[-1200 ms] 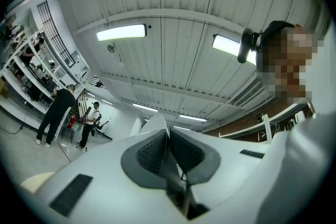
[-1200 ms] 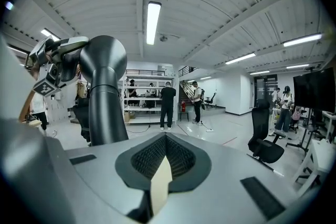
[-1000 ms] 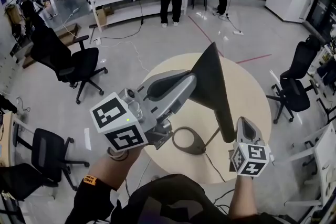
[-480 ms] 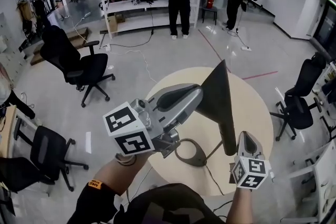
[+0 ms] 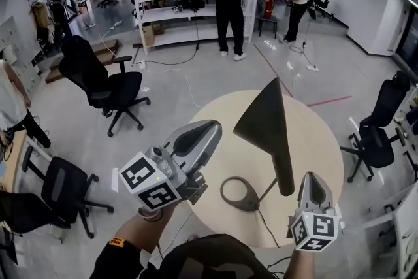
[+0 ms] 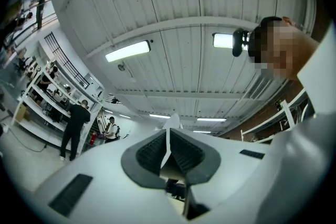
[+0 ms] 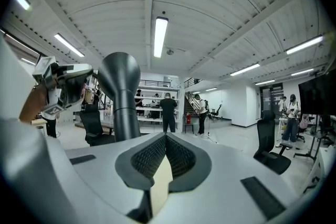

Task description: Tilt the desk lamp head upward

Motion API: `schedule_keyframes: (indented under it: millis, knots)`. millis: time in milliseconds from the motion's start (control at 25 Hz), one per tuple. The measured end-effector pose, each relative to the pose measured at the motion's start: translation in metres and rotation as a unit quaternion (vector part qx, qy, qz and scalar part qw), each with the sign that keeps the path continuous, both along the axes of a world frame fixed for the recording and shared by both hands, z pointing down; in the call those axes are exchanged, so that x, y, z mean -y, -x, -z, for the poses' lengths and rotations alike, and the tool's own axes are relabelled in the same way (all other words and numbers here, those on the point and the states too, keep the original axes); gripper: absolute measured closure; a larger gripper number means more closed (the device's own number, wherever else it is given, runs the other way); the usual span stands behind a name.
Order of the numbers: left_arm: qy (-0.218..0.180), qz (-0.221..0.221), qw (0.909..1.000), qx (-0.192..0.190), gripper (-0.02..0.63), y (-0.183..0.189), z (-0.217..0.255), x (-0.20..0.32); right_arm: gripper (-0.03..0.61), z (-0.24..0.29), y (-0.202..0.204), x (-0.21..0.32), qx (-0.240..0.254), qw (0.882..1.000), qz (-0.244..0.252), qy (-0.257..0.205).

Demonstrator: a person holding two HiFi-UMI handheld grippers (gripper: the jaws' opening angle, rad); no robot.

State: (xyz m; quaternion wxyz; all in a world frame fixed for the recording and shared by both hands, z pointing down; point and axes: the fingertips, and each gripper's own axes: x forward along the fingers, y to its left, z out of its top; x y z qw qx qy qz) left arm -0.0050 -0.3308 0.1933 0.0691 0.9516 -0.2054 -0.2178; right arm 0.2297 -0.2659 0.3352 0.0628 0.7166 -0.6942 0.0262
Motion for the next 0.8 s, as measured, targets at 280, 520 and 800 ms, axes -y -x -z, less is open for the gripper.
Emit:
schedule_keyframes:
  millis: [280,520,800]
  knots:
    - [0.025,0.069,0.9923,0.100,0.546,-0.019,-0.081,-0.034,0.565,0.003,0.014,-0.028,-0.004,0.998,0.052,-0.021]
    - [0.047,0.138,0.9760,0.162,0.546,-0.040,-0.139,-0.072,0.565,-0.015,0.018,-0.052,0.006,0.995,0.096,-0.024]
    - [0.091,0.182,0.9569,0.207,0.566,-0.061,-0.196,-0.116,0.565,-0.057,0.034,-0.075,0.034,0.984,0.173,-0.007]
